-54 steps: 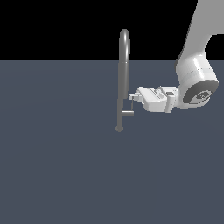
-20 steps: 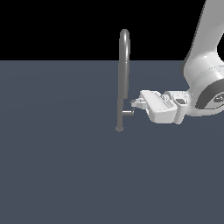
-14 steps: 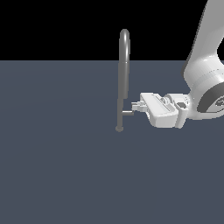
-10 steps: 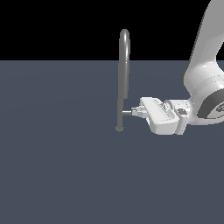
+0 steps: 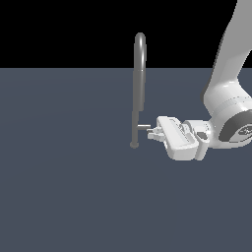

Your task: Turn on the faucet by rotating a designated handle.

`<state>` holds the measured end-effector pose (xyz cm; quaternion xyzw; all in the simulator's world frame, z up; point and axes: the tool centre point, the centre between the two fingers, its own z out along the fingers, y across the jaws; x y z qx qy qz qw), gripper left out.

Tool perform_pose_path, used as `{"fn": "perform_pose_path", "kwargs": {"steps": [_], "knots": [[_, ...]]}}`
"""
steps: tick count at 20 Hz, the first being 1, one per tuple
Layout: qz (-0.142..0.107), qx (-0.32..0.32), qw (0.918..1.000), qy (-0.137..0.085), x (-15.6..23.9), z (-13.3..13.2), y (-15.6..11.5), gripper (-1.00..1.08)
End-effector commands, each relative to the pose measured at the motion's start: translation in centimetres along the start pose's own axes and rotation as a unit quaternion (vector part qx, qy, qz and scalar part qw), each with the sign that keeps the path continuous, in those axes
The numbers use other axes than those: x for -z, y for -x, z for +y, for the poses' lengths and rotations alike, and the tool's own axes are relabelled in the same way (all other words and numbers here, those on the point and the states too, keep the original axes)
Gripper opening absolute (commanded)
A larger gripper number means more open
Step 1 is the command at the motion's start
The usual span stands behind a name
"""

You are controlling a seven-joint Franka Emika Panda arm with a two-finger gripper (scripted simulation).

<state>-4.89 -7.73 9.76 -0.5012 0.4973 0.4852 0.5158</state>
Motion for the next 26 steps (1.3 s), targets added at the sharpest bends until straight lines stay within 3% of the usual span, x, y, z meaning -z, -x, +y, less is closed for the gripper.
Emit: {"fn": "perform_pose_path", "kwargs": {"steps": [1,2,14,15,16,26], "knots": [[0.002,-0.016,0.9999,-0.003,0.0,0.9,-2.3,-1.0],[0.0,0.001,1.0,0.0,0.0,0.0,-0.2,-1.0],[0.001,-0.016,0.9999,-0.003,0.1,-0.8,-5.3,-1.0],[0.001,-0.016,0.9999,-0.003,0.1,-0.8,-5.3,-1.0],[-0.003,0.007,1.0,0.003,0.0,-1.8,-2.4,-1.0],[0.0,-0.009,1.0,-0.001,0.1,-3.1,-5.7,-1.0]]}}
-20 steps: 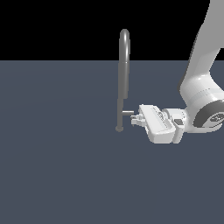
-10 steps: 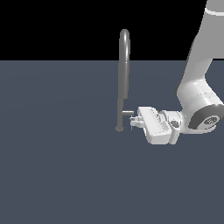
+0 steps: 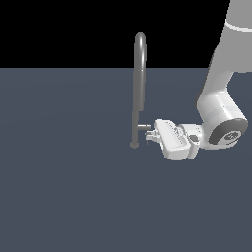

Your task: Turn on the faucet by rotating a designated handle.

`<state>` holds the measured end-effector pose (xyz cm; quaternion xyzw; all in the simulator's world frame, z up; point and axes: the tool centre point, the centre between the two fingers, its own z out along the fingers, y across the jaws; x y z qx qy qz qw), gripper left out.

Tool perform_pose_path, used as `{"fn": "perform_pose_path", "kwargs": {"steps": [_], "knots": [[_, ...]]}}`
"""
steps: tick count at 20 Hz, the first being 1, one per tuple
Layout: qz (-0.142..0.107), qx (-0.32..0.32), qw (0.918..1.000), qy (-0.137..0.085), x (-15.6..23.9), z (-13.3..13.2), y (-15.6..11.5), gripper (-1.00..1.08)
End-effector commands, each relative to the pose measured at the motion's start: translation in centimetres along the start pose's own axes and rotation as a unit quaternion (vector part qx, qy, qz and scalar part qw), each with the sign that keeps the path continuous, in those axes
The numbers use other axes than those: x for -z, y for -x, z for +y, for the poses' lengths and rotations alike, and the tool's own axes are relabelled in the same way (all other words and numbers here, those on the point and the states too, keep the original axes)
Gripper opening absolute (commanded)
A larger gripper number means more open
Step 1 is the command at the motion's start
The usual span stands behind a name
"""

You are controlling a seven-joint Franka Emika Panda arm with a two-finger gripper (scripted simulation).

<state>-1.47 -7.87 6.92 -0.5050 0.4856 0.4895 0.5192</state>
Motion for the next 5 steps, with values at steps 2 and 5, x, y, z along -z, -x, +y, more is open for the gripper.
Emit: {"fn": "perform_pose_path", "kwargs": {"steps": [2,5], "knots": [[0.009,-0.019,0.9997,-0.01,0.05,0.02,-3.34,-1.0],[0.009,-0.023,0.9996,-0.011,0.07,-0.2,-3.96,-1.0]]}}
